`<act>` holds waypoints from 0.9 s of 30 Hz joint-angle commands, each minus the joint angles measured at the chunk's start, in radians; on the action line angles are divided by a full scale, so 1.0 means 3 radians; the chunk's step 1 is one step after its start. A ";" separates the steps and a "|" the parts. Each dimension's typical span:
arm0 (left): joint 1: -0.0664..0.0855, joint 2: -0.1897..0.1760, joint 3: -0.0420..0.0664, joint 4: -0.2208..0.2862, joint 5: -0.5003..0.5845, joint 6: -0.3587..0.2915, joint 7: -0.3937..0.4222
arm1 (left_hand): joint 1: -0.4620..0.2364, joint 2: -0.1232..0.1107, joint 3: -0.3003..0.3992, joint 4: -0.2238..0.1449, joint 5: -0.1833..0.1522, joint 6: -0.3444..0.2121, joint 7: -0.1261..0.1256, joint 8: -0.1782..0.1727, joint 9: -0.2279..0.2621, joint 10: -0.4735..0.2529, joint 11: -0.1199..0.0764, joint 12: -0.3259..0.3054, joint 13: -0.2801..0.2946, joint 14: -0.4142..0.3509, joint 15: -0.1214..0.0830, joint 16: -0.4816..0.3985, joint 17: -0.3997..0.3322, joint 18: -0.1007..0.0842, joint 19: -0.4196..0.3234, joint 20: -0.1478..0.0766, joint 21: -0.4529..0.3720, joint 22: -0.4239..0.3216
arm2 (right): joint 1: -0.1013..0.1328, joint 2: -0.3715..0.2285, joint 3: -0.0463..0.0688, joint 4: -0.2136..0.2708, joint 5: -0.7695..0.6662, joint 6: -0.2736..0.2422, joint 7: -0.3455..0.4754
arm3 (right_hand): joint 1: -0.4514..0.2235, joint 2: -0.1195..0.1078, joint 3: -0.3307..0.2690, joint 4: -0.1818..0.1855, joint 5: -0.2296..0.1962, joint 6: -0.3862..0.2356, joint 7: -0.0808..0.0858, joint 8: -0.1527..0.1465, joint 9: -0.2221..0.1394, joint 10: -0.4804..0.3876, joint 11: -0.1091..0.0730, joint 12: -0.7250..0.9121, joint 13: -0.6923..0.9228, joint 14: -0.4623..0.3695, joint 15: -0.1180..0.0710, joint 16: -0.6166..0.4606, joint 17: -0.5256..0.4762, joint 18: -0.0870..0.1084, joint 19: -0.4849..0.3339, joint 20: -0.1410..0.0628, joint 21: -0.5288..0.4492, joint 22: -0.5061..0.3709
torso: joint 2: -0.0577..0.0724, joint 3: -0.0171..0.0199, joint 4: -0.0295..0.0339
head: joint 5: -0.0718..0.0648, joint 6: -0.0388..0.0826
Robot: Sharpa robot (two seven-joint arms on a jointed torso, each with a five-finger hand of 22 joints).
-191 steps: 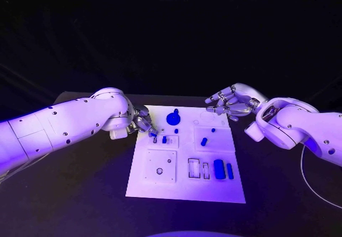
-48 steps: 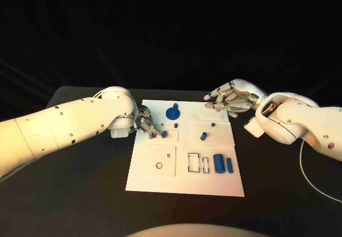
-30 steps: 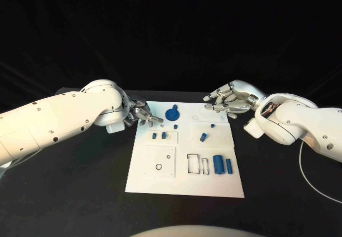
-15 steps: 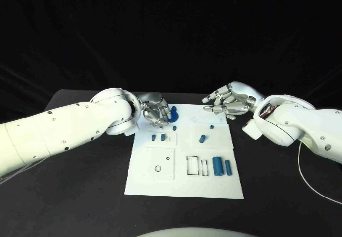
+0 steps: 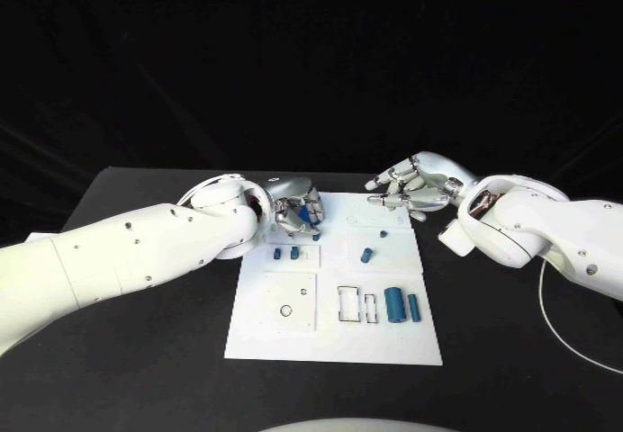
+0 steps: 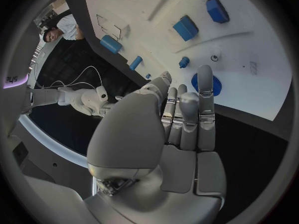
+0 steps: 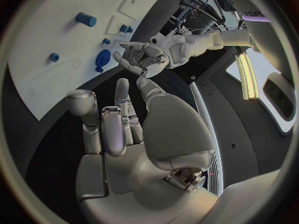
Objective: Assemble the parts on the task board
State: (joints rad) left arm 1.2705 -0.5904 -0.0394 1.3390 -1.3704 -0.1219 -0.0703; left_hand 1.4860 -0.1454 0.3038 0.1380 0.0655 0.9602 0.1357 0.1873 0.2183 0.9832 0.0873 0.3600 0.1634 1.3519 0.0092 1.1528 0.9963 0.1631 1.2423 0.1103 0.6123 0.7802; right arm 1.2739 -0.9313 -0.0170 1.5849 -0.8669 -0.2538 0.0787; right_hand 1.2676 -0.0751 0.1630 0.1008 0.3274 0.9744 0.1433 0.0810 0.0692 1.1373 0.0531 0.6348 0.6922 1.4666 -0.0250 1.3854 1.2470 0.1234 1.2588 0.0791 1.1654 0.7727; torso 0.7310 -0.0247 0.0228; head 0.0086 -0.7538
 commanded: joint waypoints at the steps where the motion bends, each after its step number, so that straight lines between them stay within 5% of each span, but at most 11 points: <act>1: -0.0012 0.0045 -0.0001 -0.0034 -0.0327 0.0094 -0.0083 | -0.0040 0.0000 -0.0009 0.0013 -0.0009 0.0044 0.0001 -0.0028 -0.0031 0.0037 -0.0002 -0.0021 -0.0040 0.0096 -0.0009 0.0181 0.0169 0.0016 0.0127 -0.0010 0.0240 0.0195 | -0.0002 0.0005 0.0000 -0.0002 -0.0017 0.0032 0.0025 | 0.0007 0.0015 0.0014 0.0005 0.0004 0.0024 -0.0008 0.0010 0.0002 -0.0008 -0.0008 -0.0007 -0.0005 0.0143 -0.0008 -0.0021 -0.0003 0.0062 -0.0025 -0.0008 -0.0012 -0.0005 | 0.0001 0.0004 -0.0002 | 0.0000 -0.0004; 27: -0.0079 0.0240 -0.0001 -0.0252 -0.0464 0.0283 -0.0167 | -0.0064 0.0015 0.0039 0.0004 -0.0001 0.0223 -0.0040 -0.0115 -0.0144 0.0247 -0.0051 -0.0106 -0.0201 0.0293 -0.0050 0.0608 0.0558 -0.0100 0.0409 -0.0048 0.0969 0.0829 | -0.0003 0.0012 0.0000 0.0003 -0.0030 0.0029 0.0030 | 0.0013 0.0017 0.0016 0.0004 0.0005 0.0025 -0.0007 0.0010 0.0002 -0.0010 -0.0008 -0.0008 -0.0006 0.0142 -0.0008 -0.0023 -0.0005 0.0064 -0.0028 -0.0009 -0.0018 -0.0014 | 0.0000 -0.0001 0.0003 | -0.0025 -0.0020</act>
State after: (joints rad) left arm 1.2479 -0.5225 -0.0401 1.2640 -1.4939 -0.0514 -0.1278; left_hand 1.4666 -0.1489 0.3081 0.1392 0.0655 1.0206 0.1249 0.1582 0.1756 1.0500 0.0705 0.3311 0.1040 1.4354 -0.0070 1.3324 1.1610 0.1472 1.3583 0.0964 0.8987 1.0250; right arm 1.2737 -0.9290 -0.0170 1.5855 -0.8677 -0.2537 0.0794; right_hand 1.2676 -0.0751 0.1631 0.1008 0.3274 0.9744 0.1432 0.0809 0.0692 1.1374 0.0532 0.6349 0.6913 1.4666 -0.0250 1.3853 1.2471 0.1233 1.2551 0.0754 1.1655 0.7695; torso 0.7308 -0.0244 0.0234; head 0.0006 -0.7596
